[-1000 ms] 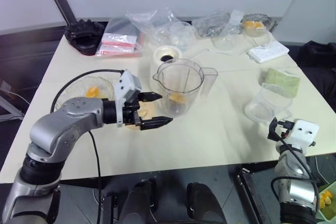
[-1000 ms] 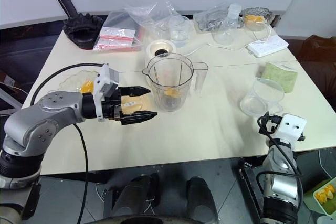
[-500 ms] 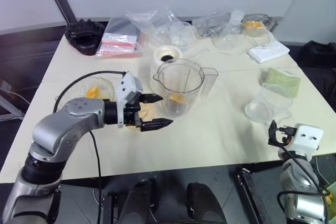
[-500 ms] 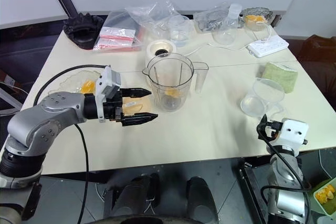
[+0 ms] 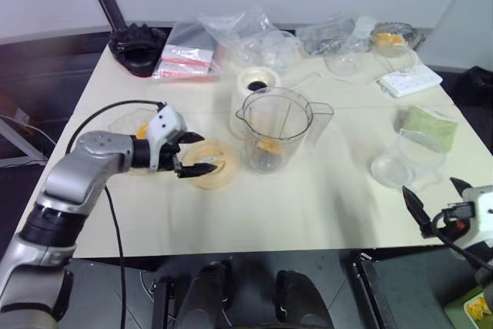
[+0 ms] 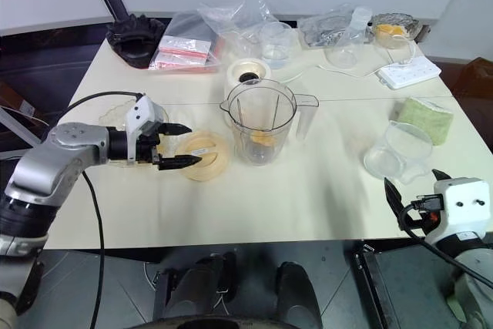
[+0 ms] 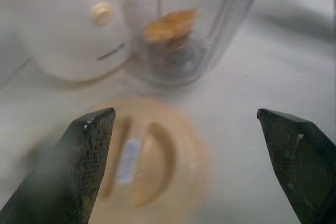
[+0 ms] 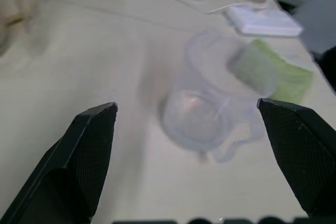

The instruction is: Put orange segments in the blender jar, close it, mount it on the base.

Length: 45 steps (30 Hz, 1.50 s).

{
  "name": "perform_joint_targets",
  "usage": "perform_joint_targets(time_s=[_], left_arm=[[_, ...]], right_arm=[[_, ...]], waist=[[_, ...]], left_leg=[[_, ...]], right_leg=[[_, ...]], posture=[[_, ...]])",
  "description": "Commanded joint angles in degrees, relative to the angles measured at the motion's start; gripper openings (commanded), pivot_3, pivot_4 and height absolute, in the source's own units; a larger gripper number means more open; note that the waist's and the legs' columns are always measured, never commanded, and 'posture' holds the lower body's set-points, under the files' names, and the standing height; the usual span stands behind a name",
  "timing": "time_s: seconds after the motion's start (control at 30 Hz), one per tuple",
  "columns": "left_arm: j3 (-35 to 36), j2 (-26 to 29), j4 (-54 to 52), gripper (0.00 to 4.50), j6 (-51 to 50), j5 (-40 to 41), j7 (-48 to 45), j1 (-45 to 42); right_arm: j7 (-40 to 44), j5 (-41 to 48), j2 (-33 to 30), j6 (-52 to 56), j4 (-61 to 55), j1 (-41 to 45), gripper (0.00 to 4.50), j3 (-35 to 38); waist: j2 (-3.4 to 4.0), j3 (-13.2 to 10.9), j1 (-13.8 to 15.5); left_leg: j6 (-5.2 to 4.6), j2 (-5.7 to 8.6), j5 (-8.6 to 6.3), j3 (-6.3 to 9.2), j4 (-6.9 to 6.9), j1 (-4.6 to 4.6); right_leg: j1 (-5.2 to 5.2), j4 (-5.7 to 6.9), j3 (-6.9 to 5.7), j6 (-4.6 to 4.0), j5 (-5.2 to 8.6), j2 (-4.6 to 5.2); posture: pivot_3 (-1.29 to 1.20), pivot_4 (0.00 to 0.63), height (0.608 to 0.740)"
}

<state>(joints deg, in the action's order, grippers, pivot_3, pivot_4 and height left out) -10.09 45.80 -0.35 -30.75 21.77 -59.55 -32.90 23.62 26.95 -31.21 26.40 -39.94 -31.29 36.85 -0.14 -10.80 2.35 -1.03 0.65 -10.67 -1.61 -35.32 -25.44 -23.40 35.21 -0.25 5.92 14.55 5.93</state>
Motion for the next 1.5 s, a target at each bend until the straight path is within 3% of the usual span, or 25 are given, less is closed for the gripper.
perform_joint_targets(time_s=[0.03, 0.2, 0.33, 0.53, 0.83, 1.0, 1.1, 1.23, 1.33, 1.5], left_arm=[[-5.64, -0.22, 7.41, 4.5, 7.21, -9.34, -2.24, -4.74], [-8.82, -4.57, 14.96, 4.5, 11.88, -14.98, -3.06, -9.77], [-11.57, -7.84, 21.16, 4.5, 16.16, -19.77, -4.17, -13.09], [-14.71, -13.54, 35.08, 4.5, 23.86, -27.72, -1.65, -20.27], [-15.86, -17.35, 48.25, 4.5, 32.36, -31.85, -7.81, -23.48], [-17.08, -17.07, 48.47, 4.5, 28.99, -33.98, -13.09, -24.05], [-16.67, -17.2, 48.24, 3.62, 28.75, -34.23, -14.47, -23.58], [-16.33, -17.11, 47.63, 1.54, 28.11, -34.48, -16.64, -22.68], [-15.91, -17.49, 48.68, 0.23, 28.07, -34.74, -15.76, -22.67], [-14.91, -18.05, 49.0, 0.25, 27.69, -34.5, -14.45, -23.61]], right_arm=[[5.04, 5.27, -1.66, 0.49, -4.86, -2.14, 4.47, 4.11], [5.68, 15.83, -6.73, 7.92, -11.76, 1.32, 4.47, 2.75], [4.56, 27.19, -15.51, 15.43, -13.69, 7.42, 4.47, 1.53], [5.1, 27.18, -26.74, 19.16, -11.78, 18.45, 4.47, -3.97], [1.79, 29.53, -26.61, 20.99, -12.42, 26.31, 4.47, -9.32], [1.15, 27.15, -26.89, 21.1, -12.94, 26.45, 4.47, -11.17], [0.37, 27.23, -26.72, 21.33, -13.27, 27.29, 4.5, -12.06], [0.43, 26.02, -26.96, 21.45, -13.15, 27.38, 4.5, -13.23], [0.63, 25.26, -26.94, 21.32, -12.72, 27.95, 4.5, -13.9], [0.9, 24.06, -26.78, 21.28, -11.71, 29.25, 4.5, -15.31]], waist=[[0.0, 0.0, 0.09], [-0.12, -0.02, -0.15], [-0.27, -0.03, -0.25], [-0.36, -0.05, -0.17], [-0.43, -0.04, -0.08], [-0.42, -0.02, -0.21], [-0.41, -0.02, -0.4], [-0.4, -0.01, -0.29], [-0.4, -0.01, -0.19], [-0.39, 0.0, -0.17]], left_leg=[[-0.01, 0.0, -0.01, 0.0, 0.02, 0.0], [-0.16, 0.0, 0.05, -0.02, 0.02, -0.05], [-0.18, -0.02, 0.06, -0.02, -0.11, -0.04], [-0.26, -0.06, 0.03, -0.02, -0.42, -0.09], [-0.62, -0.06, -0.18, -0.04, -0.95, -0.82], [-0.67, -0.06, -0.2, -0.04, -1.27, -0.91], [-0.71, -0.09, -0.23, -0.04, -1.45, -0.9], [-0.73, -0.14, -0.24, -0.02, -1.57, -0.96], [-0.78, -0.14, -0.27, -0.03, -1.61, -0.98], [-0.79, -0.14, -0.29, -0.03, -1.68, -0.97]], right_leg=[[0.01, -0.01, -0.01, 0.0, 0.0, 0.01], [-0.01, -0.05, -0.01, 0.01, 0.0, 0.0], [0.03, -0.03, 0.0, -0.06, -0.07, 0.02], [0.1, -0.02, -0.04, -0.09, -0.09, -0.02], [-0.23, 0.0, -0.07, 0.11, -0.22, -0.03], [-0.2, 0.02, -0.11, 0.26, -0.37, -0.07], [-0.14, 0.02, -0.1, 0.18, -0.43, -0.06], [-0.15, 0.03, -0.09, 0.14, -0.48, -0.06], [-0.13, 0.02, -0.05, 0.14, -0.48, -0.03], [-0.1, 0.03, -0.04, 0.12, -0.49, -0.02]], posture=[[0.0, 0.15, 0.74], [0.0, 0.15, 0.74], [0.0, 0.15, 0.74], [0.0, 0.15, 0.74], [0.0, 0.15, 0.74], [0.0, 0.15, 0.74], [0.0, 0.15, 0.74], [0.0, 0.15, 0.74], [0.0, 0.15, 0.74], [0.0, 0.15, 0.74]])
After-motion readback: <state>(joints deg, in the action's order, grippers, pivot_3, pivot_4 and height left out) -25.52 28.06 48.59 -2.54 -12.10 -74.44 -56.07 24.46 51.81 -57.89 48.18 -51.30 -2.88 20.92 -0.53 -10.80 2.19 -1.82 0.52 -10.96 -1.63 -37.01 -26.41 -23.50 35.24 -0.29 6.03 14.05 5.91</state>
